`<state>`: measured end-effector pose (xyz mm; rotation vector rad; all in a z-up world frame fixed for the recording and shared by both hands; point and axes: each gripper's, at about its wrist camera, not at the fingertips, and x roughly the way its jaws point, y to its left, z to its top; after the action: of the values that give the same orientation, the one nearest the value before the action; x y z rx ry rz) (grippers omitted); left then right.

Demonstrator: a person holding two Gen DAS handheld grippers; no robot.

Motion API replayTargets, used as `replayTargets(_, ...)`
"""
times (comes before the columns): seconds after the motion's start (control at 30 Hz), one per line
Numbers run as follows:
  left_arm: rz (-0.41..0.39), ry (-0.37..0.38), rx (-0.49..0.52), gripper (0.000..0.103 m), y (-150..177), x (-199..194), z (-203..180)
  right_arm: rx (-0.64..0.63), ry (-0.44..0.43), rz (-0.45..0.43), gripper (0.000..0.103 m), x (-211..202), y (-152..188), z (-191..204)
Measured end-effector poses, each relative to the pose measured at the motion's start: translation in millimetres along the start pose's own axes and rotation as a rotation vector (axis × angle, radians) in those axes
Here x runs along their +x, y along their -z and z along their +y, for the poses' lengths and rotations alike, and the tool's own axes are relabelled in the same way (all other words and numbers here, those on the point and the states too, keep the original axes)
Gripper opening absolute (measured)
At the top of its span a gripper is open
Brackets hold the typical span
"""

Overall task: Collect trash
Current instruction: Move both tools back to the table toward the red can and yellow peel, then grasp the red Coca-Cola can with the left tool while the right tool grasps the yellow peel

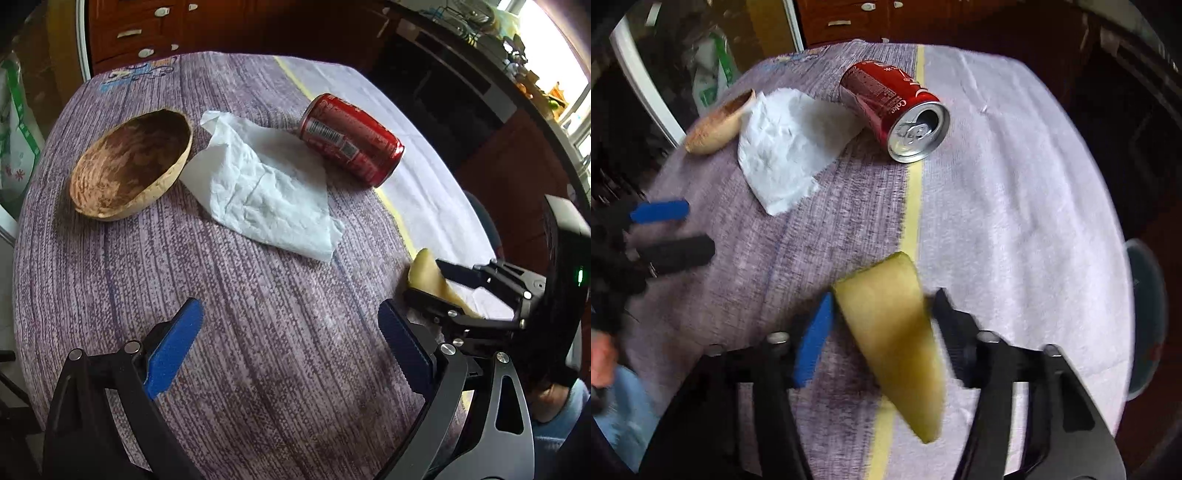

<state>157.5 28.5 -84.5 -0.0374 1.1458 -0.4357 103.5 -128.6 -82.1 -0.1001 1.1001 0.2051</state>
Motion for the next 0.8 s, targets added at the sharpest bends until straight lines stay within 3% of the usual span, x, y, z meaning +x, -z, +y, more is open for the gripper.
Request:
replayTargets(0.17,-0.009,0.006,0.002,0.096,-11.4,0.8,-9.9,0.108,-0.086,0.007,0.044,-3.9,-0.9,-23.3)
replayTargets(0.43,0.002,-0.013,0.008,0.096,-58.0,20.3,-49.4,0.251,-0.11,-0.054,0.042,-19.9,-8.5,-80.9)
replayTargets(0.47,0.0,-0.024,0.011,0.096,-64.5,23.3,-55.5,0.262,-0.106,-0.063,0.033,-22.6,-8.0,-88.5)
replayTargets(0.5,0.003,-0.037,0.004,0.096,-73.5,27.8,-61.9,0.286,-0.119,-0.072,0.013,-24.6,-8.2,-99.6)
replayTargets(0.6,0.012,-0.033,-0.037,0.096,-95.6,40.1,-75.6,0.324,-0.129,-0.078,0.007,-25.9,-11.4,-115.5)
replayTargets(0.8,0.007,-0.084,-0.077,0.096,-115.8,53.6,-88.1,0.309,-0.212,-0.051,0.01,-17.8,-20.9,-121.4)
